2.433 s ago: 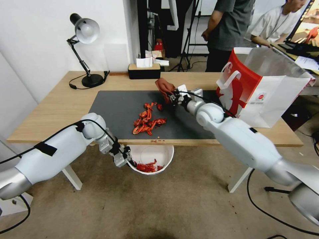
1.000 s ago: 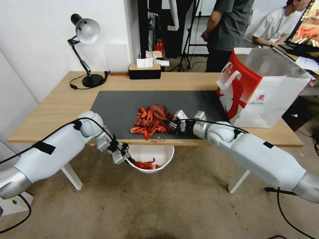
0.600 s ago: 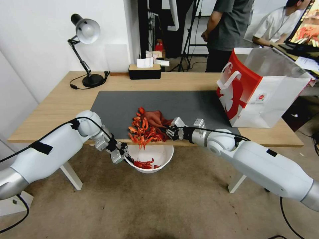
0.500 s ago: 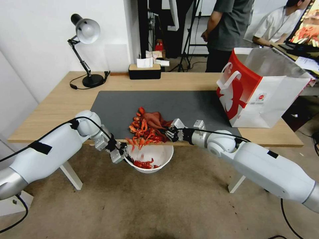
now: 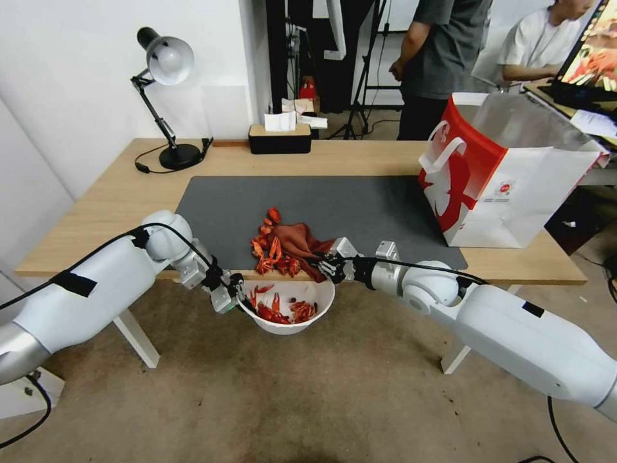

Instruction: Sweep shrimp from table into container with towel, then put container into takeout bag.

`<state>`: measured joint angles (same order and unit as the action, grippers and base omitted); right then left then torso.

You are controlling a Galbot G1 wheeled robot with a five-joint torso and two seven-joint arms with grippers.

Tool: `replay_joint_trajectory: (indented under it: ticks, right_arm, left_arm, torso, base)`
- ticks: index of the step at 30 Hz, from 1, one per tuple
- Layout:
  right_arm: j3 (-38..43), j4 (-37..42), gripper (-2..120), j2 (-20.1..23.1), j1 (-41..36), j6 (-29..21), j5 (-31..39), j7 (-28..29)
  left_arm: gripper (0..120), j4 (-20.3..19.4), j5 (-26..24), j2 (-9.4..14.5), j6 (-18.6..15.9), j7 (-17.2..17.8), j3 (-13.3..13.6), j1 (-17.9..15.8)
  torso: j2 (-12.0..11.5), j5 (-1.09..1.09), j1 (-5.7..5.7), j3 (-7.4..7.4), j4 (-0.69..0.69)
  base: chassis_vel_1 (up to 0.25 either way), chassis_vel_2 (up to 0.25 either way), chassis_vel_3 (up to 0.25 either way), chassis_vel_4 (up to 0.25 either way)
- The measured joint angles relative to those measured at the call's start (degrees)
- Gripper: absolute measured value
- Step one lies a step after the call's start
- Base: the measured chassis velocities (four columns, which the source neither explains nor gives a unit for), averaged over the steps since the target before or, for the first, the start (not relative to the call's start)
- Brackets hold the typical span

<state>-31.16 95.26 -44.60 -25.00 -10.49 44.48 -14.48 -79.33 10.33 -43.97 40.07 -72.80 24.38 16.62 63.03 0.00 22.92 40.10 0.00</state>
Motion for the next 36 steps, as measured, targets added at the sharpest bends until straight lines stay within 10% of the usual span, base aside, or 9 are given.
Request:
replay_joint_trajectory:
  ticks: [36]
  right_arm:
    - [3.14,6.76,6,3.07,-5.91,0.26,-0.61,0.36]
  left_arm:
    - [0,-0.04,-0.13,1.09,-0.1,-0.05,0.51,-0.57]
  torso:
    - [-0.02,0.0,0.01,0.01,-0.01]
  base:
    - [0.0,0.0,0.0,0.0]
